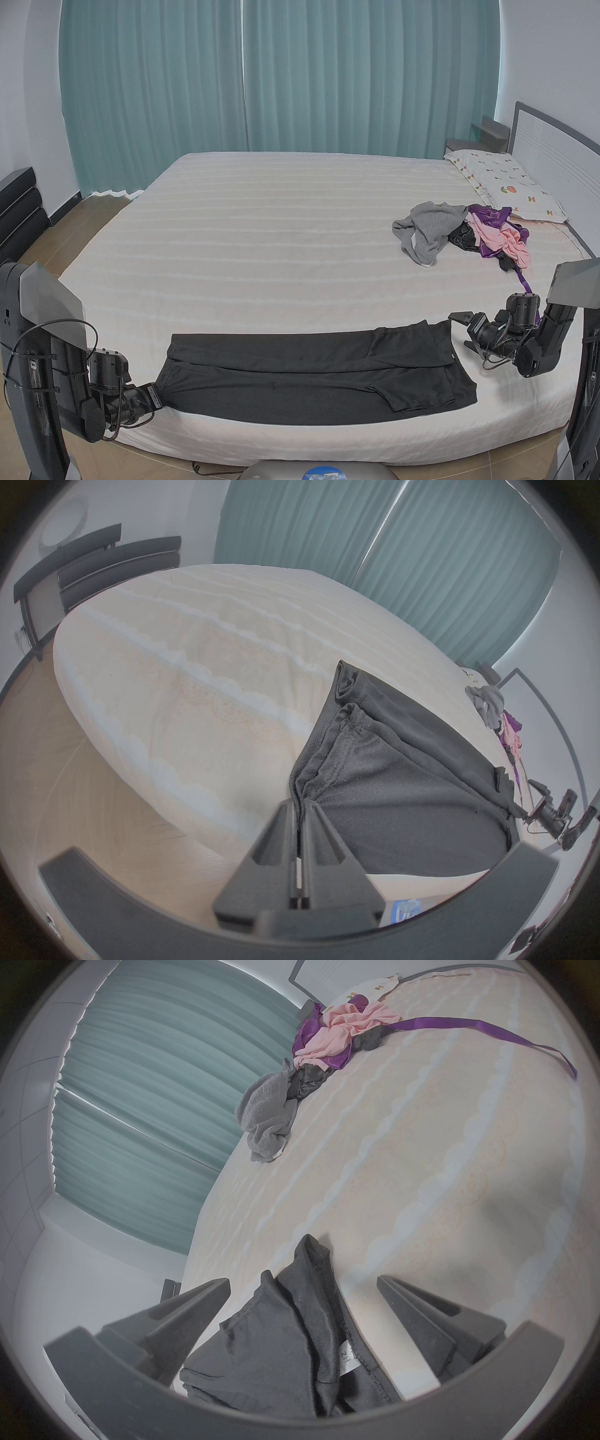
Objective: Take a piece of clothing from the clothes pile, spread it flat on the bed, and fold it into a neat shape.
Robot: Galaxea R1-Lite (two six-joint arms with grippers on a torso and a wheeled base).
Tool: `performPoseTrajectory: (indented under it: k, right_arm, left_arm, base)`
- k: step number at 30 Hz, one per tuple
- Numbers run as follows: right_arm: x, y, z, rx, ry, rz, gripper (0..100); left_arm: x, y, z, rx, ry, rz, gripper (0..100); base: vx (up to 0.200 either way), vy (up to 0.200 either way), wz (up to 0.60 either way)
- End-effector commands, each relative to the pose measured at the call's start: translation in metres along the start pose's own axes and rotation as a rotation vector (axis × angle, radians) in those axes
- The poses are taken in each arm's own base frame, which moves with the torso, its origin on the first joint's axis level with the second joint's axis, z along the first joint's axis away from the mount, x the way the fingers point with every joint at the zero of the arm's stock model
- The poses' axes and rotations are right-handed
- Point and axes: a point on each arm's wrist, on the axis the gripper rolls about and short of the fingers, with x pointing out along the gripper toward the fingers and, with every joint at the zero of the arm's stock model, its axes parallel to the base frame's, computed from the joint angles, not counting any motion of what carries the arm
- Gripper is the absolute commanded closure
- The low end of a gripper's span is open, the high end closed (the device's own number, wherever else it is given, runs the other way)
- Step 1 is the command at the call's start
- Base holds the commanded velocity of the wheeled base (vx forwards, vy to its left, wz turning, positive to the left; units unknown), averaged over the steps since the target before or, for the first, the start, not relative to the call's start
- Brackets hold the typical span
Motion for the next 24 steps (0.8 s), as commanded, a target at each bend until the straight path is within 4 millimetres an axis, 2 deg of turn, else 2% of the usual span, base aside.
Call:
performPoseTrajectory:
  k: [1,12,13,21,24]
  right_arm:
    - [0.001,-0.002,-0.001,-0.004,0.005,-0.005,0]
    - [0.001,-0.002,-0.002,-0.013,0.007,-0.005,0]
    - [0.001,-0.002,-0.002,-0.013,0.007,-0.005,0]
    - [0.001,-0.002,-0.002,-0.011,0.008,-0.006,0]
    - [0.001,-0.002,-0.002,-0.012,0.006,-0.006,0]
  left_arm:
    - [-0.002,0.000,-0.005,0.017,0.015,0.013,100]
    - [-0.005,-0.004,-0.009,0.048,0.012,0.044,100]
    - [-0.005,-0.004,-0.009,0.048,0.012,0.044,0]
    - [-0.006,-0.005,-0.002,0.038,-0.023,0.033,0]
    - [-0.013,-0.008,0.016,0.010,-0.104,-0.004,0]
  base:
    - [0.000,0.000,0.00]
    - [0.000,0.000,0.00]
    - [0.000,0.000,0.00]
    - [0.000,0.000,0.00]
    - [0.000,0.000,0.00]
